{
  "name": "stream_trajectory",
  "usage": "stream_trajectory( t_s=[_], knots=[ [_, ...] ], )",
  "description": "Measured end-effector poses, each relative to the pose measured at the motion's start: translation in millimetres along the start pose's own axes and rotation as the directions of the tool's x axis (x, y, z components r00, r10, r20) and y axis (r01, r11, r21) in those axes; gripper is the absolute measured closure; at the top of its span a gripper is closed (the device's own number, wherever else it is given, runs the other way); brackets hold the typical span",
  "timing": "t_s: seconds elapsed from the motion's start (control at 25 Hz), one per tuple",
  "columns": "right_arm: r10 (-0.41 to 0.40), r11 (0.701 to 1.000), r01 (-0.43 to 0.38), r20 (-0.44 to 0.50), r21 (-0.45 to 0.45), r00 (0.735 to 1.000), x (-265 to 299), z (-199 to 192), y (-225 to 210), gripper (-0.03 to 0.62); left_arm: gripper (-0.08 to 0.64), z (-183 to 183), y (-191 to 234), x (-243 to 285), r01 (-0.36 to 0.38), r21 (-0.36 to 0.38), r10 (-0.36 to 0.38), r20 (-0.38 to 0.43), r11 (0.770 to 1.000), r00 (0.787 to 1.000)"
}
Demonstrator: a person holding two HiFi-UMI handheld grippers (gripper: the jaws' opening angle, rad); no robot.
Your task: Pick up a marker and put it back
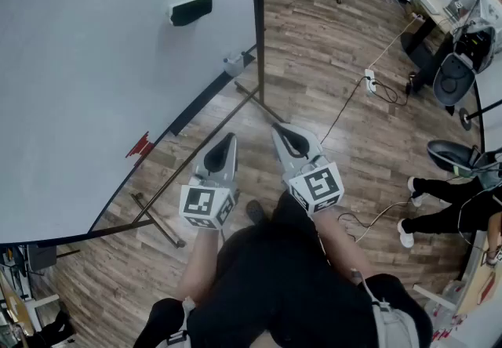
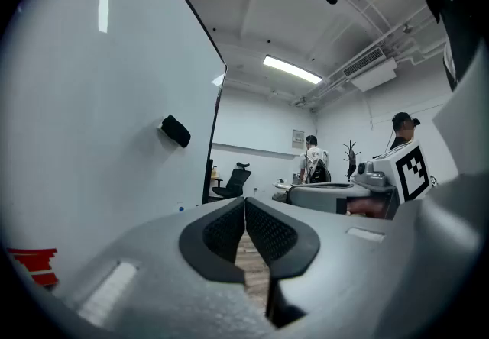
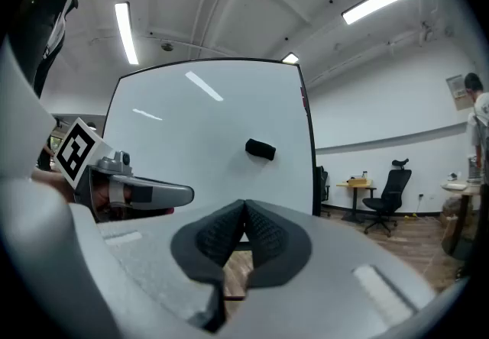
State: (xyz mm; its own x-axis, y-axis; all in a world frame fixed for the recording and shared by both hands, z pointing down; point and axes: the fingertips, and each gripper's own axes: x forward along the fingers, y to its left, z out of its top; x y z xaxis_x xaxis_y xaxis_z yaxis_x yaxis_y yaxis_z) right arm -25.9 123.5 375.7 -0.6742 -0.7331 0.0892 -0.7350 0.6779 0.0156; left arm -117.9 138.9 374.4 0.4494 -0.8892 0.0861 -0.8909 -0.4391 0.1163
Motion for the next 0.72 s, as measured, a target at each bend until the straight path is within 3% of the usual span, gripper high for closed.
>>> stream_trajectory(
  t_s=[0.32,0.52,0.72],
  knots=[
    [0.044,0.998,-0.042,-0.038,0.037,0.998,11.9,-6.2,10.6,0.591,0.546,5.7,7.4,4.8,0.004,-0.01,-0.005,-0.011,1.0,1.0],
    [0.05,0.999,-0.049,-0.059,0.011,0.997,12.7,1.5,7.1,0.591,0.546,17.6,10.3,4.4,0.001,0.029,-0.001,-0.007,1.0,1.0],
    [0.044,0.998,-0.042,-0.058,0.038,0.997,14.2,1.8,-3.7,0.591,0.546,14.6,21.9,6.8,-0.026,0.006,0.026,-0.024,1.0,0.999]
  ],
)
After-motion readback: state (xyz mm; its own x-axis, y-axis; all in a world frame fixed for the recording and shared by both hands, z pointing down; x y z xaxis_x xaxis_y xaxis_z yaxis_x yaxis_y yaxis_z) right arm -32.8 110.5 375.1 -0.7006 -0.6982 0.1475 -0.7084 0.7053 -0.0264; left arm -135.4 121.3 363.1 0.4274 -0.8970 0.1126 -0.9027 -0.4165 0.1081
